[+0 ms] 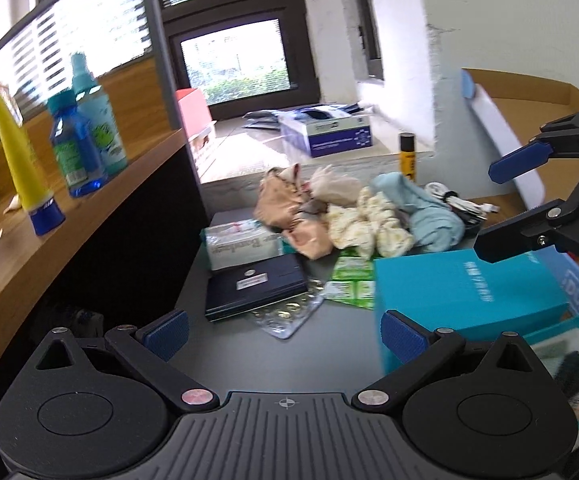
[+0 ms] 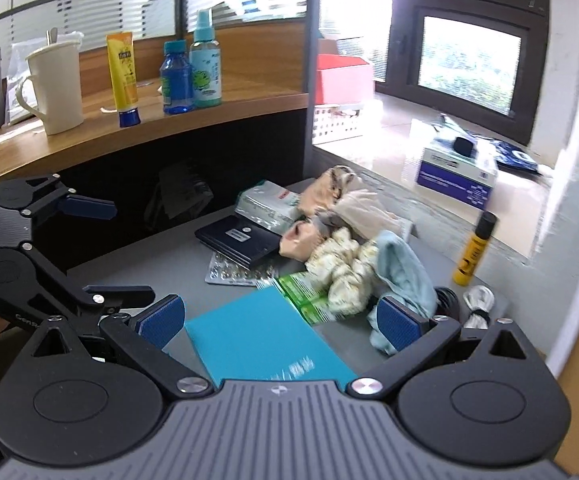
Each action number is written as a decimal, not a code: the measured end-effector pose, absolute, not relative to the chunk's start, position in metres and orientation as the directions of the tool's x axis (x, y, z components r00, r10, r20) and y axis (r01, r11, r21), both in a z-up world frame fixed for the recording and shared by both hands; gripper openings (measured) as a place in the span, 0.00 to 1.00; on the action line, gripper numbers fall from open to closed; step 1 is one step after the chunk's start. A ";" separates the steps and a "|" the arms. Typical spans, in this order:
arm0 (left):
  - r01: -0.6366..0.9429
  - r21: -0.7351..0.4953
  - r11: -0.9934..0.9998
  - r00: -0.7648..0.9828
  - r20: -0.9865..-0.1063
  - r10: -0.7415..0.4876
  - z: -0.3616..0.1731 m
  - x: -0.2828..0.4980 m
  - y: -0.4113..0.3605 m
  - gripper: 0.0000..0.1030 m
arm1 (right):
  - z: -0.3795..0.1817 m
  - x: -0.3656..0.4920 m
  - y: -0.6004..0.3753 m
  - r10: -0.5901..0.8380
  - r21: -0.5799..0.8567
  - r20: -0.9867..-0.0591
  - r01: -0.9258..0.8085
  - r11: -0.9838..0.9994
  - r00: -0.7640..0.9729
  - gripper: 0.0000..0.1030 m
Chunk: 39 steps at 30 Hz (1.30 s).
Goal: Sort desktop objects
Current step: 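Close the right gripper on the dark blue notebook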
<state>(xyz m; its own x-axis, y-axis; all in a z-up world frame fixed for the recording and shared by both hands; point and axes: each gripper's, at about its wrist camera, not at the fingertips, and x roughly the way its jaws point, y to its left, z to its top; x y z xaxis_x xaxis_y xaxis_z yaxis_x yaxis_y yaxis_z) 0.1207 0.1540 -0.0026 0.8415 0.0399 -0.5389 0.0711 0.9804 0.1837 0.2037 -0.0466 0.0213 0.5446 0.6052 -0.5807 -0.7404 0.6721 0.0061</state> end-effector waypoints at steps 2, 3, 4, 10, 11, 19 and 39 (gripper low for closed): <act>0.061 0.175 0.983 0.838 -0.544 0.045 -0.007 0.128 0.163 0.99 | 0.019 0.212 -0.035 0.611 0.003 -0.588 -0.754 0.657 0.530 1.00; 0.057 0.174 0.983 0.835 -0.548 0.048 -0.010 0.131 0.166 0.99 | 0.018 0.217 -0.030 0.614 0.002 -0.591 -0.761 0.649 0.523 1.00; 0.058 0.171 0.984 0.832 -0.552 0.047 -0.013 0.134 0.169 0.99 | 0.017 0.221 -0.025 0.618 0.004 -0.594 -0.766 0.643 0.515 1.00; 0.084 0.168 0.982 0.821 -0.571 0.027 -0.028 0.151 0.183 0.98 | 0.007 0.245 0.001 0.624 0.029 -0.630 -0.789 0.614 0.463 1.00; 0.089 0.167 0.982 0.819 -0.573 0.023 -0.030 0.153 0.185 0.98 | 0.005 0.249 0.005 0.623 0.034 -0.637 -0.791 0.610 0.454 1.00; 0.148 0.165 0.975 0.807 -0.590 -0.022 -0.045 0.178 0.199 0.98 | -0.010 0.280 0.037 0.616 0.075 -0.691 -0.811 0.580 0.377 0.98; 0.214 0.094 0.972 0.786 -0.608 -0.114 -0.071 0.217 0.219 0.87 | -0.052 0.340 0.089 0.589 0.190 -0.780 -0.816 0.546 0.212 0.72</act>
